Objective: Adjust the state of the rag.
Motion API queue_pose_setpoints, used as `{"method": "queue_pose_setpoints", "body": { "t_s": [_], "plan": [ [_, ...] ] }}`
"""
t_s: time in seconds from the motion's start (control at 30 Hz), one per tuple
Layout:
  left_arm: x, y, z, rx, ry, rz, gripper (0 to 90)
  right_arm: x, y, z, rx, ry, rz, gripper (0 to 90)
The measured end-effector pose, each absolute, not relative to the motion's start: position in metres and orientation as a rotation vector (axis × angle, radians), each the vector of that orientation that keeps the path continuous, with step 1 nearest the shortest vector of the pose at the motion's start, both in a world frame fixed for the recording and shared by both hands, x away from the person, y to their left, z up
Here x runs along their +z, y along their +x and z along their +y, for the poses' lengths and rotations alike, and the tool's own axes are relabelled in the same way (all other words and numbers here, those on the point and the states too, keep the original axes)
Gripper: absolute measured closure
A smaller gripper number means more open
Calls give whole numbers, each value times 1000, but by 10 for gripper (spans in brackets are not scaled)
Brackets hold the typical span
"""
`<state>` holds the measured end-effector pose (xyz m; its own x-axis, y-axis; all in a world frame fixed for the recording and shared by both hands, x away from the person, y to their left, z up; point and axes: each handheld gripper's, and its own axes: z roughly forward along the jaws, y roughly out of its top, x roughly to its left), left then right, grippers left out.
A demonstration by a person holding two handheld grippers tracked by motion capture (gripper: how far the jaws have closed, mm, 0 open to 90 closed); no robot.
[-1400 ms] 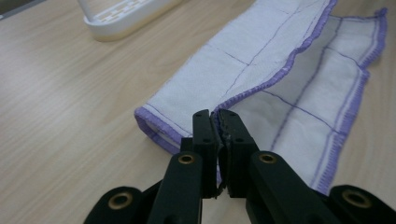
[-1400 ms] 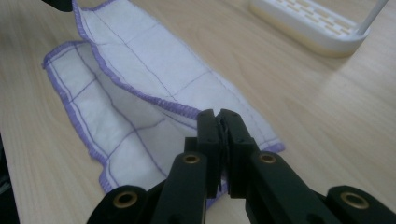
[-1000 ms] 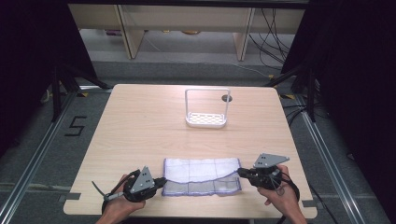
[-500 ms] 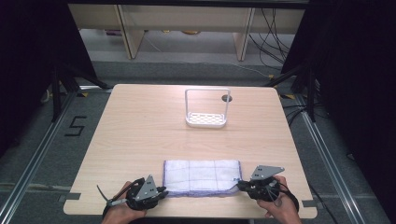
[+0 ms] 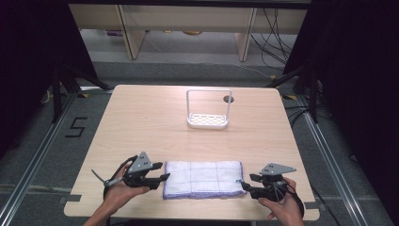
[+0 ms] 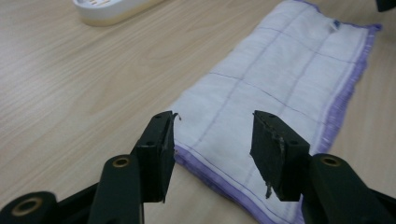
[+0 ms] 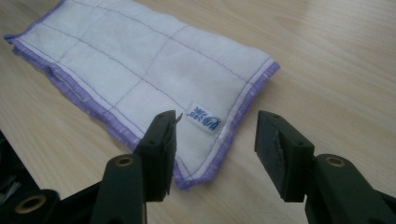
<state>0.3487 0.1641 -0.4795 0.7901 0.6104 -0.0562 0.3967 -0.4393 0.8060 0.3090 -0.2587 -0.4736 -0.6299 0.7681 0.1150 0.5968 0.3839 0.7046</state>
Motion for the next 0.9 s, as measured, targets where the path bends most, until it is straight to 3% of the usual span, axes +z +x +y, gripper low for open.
{"method": "queue_pose_setpoints", "body": {
  "t_s": [0.27, 0.57, 0.77, 0.9],
  "plan": [
    [-495, 392, 157, 255, 2158, 830, 484, -479, 303, -250, 1000, 1322, 2391, 417],
    [-508, 400, 147, 252, 2237, 806, 479, -493, 302, -239, 902, 1281, 2432, 413],
    [-509, 397, 145, 256, 2265, 746, 594, -500, 300, -232, 836, 1248, 2446, 455],
    [-509, 393, 143, 251, 2280, 704, 711, -500, 301, -232, 824, 1180, 2439, 559]
  ]
}}
